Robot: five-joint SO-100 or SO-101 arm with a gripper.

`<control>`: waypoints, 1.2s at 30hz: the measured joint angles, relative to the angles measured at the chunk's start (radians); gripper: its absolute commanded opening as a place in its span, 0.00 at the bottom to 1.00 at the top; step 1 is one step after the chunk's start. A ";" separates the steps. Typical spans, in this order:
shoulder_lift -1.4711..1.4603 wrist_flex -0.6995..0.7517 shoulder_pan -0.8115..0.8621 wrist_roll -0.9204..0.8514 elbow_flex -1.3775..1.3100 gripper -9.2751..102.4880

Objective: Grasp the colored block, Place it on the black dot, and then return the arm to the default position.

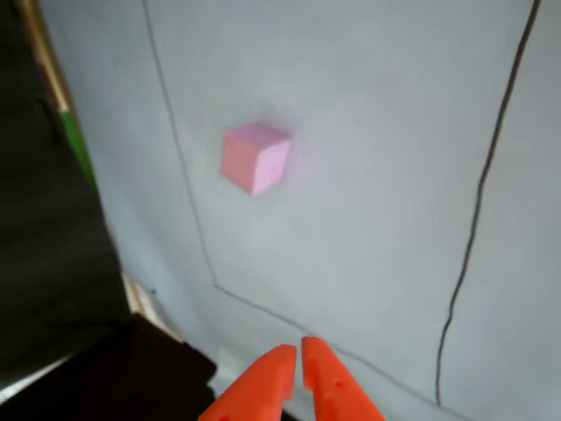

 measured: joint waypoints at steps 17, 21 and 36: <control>0.560 0.072 0.020 -0.161 0.457 0.08; 0.580 0.126 0.020 -0.164 0.465 0.08; 0.568 0.061 0.021 -0.287 0.626 0.08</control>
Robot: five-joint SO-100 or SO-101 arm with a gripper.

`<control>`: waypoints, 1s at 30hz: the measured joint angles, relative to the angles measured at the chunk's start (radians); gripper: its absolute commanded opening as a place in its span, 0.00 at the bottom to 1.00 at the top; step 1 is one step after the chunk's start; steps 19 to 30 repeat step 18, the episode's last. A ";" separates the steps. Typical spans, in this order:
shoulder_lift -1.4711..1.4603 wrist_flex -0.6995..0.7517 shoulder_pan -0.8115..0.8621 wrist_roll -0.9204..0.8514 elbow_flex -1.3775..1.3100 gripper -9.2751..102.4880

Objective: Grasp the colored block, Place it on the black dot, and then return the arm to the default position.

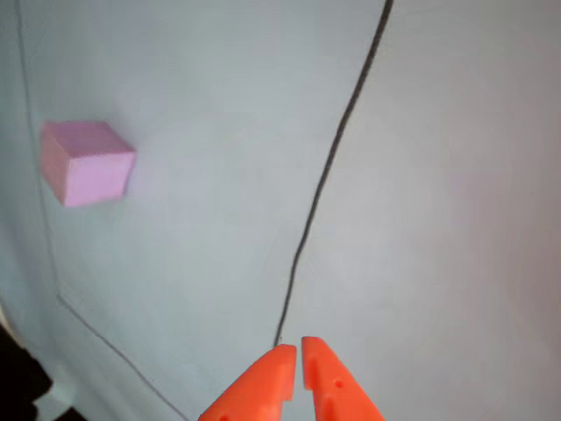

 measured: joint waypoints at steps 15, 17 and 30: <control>0.002 -0.035 0.003 -0.021 0.029 0.08; 0.002 -0.035 0.003 -0.021 0.029 0.08; 0.002 -0.035 0.003 -0.021 0.029 0.08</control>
